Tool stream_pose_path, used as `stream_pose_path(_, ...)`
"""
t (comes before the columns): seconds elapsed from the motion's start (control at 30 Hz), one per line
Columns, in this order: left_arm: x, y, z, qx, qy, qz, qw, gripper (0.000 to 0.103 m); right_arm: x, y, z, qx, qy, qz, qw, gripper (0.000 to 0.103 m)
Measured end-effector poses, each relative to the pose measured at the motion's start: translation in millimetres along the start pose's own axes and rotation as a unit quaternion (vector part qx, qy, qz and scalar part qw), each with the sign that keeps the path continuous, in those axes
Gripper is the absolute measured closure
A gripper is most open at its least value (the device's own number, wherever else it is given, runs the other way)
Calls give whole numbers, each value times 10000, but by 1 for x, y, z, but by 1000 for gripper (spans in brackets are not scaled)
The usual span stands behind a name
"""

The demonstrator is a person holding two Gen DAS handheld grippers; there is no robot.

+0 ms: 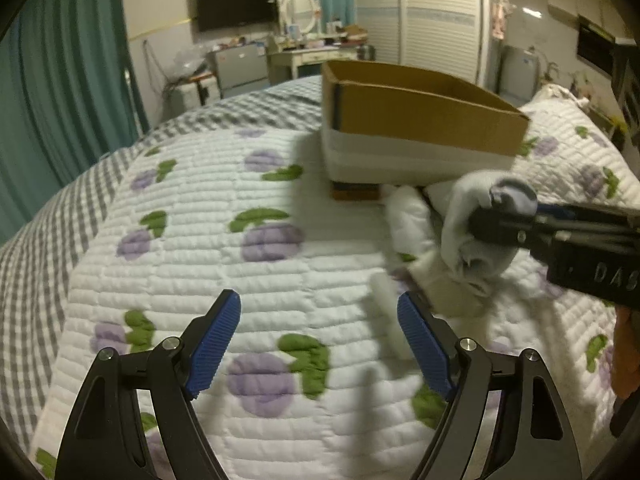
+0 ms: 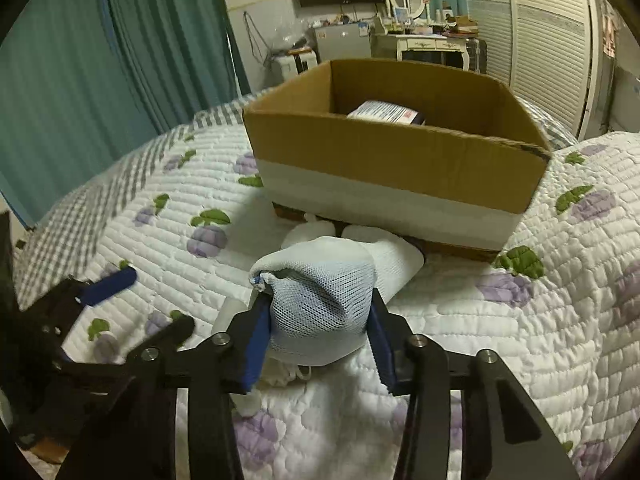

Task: Organize soft objects
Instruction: 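Grasp the grey mesh sock with the right tool while the left tool grasps a white sock, then lower both held socks into the box and open both tools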

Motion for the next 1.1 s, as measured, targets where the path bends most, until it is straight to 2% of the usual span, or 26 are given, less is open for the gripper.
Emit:
stream_pose_path(0.1,4,-13,1,-90,7,130,9999,24,24,-2,-1,35,-263,54,9996,60)
stream_pose_path(0.17,2,-22,3,-191,80,178,9996,34,42,-5,-2,88,-449,182,9988,60)
stream_pose_path(0.23,-3,-27,5,-186,177,262,9993,34,53,-9,-2,100,-534,322,9980,60)
stream_pose_path(0.33,-9,-31,6,-65,286,451,9985,35,58,-19,2,55,-506,541,9972,60)
stream_pose_path(0.5,-21,-41,10,-10,487,754,9960,35,43,-33,20,-111,-266,633,9976,60)
stream_pose_path(0.57,-23,-48,12,-33,526,942,9942,50,40,-32,23,-67,-251,681,9973,60)
stream_pose_path(0.6,-22,-50,11,-37,522,1036,9932,53,39,-31,24,-38,-248,705,9972,60)
stream_pose_path(0.67,-19,-55,11,-81,482,1161,9920,68,37,-30,27,3,-233,747,9969,60)
stream_pose_path(0.77,-12,-57,12,-118,416,1201,9918,75,37,-32,30,-9,-254,756,9968,60)
stream_pose_path(1.1,23,-43,8,-163,249,1048,9940,76,59,-23,31,-47,-435,668,9968,61)
Point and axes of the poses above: each gripper's, at about its wrist camera, not at the fingertips, and x roughly against the way its jaws point, y to its left, z to its underside, the point moved 5 cm from there along -x, roughly the way its jaws point, and after that the axes turned 5 degrees about -z, right-handed, at the moved point
